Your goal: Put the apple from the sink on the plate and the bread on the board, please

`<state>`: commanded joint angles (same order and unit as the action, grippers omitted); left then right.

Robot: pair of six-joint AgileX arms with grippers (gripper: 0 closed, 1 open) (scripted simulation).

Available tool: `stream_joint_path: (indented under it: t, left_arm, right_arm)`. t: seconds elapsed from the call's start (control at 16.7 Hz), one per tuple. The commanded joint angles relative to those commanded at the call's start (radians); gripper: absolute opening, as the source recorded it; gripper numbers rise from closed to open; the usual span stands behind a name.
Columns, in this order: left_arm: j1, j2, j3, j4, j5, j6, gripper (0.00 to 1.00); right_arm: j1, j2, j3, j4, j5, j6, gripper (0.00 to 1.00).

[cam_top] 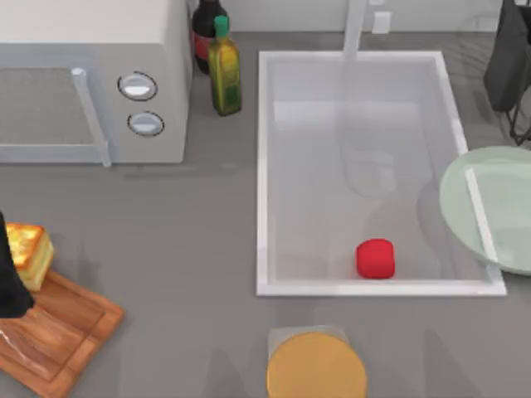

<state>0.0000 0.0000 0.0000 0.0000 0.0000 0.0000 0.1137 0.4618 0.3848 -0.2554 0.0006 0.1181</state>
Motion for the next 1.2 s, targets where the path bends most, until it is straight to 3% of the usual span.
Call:
stream_joint_path:
  t: [0.78, 1.2]
  left_arm:
    - [0.0, 0.0, 0.0, 0.0, 0.0, 0.0, 1.0]
    - [0.0, 0.0, 0.0, 0.0, 0.0, 0.0, 1.0]
  right_arm:
    - [0.286, 1.324, 0.975, -0.642, 0.001, 0.297, 1.0]
    - [0.357, 1.65, 1.218, -0.802, 0.002, 0.371, 1.0]
